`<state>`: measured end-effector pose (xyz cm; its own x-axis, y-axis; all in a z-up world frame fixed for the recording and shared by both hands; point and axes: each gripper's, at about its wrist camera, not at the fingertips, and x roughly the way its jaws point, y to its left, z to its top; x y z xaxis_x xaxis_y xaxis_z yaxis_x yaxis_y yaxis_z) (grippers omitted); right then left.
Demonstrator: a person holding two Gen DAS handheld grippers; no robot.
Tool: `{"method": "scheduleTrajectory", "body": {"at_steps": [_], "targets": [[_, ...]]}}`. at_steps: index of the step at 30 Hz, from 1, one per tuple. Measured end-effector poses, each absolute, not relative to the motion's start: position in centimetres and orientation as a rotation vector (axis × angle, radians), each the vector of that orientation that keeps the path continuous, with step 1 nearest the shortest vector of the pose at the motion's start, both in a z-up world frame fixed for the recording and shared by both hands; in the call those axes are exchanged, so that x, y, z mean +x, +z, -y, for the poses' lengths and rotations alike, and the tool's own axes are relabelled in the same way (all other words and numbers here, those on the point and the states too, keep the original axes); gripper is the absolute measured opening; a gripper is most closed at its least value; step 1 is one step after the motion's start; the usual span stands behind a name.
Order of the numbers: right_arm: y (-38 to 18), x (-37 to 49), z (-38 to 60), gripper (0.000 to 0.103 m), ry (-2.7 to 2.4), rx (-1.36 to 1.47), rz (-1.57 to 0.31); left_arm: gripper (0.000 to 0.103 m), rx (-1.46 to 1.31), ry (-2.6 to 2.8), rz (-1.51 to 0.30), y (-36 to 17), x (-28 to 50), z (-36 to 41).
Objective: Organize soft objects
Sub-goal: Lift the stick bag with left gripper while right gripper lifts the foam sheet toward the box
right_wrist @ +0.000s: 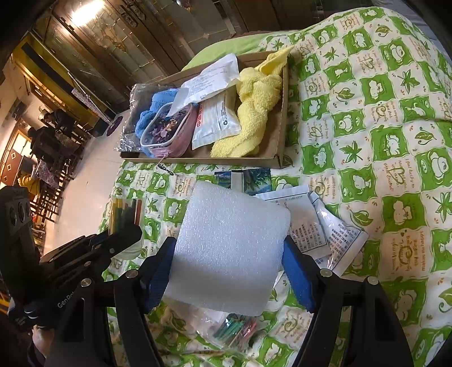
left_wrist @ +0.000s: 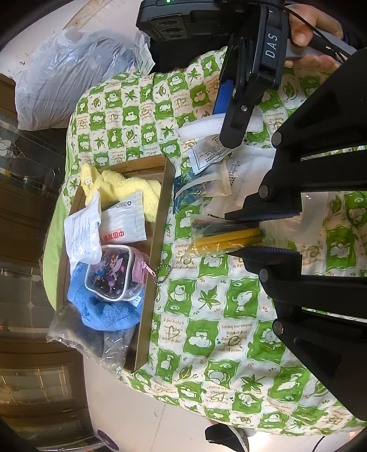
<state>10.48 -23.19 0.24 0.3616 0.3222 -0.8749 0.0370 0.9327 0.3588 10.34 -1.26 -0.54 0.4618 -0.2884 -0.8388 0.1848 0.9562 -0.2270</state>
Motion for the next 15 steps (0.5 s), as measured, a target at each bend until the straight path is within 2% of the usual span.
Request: {"method": "scheduleTrajectory", "body": {"at_steps": [15], "targets": [[0.3, 13.3, 22.7, 0.073, 0.194, 0.331, -1.184, 0.013, -0.109, -0.298, -1.062, -0.9, 12.4, 1.0]]}}
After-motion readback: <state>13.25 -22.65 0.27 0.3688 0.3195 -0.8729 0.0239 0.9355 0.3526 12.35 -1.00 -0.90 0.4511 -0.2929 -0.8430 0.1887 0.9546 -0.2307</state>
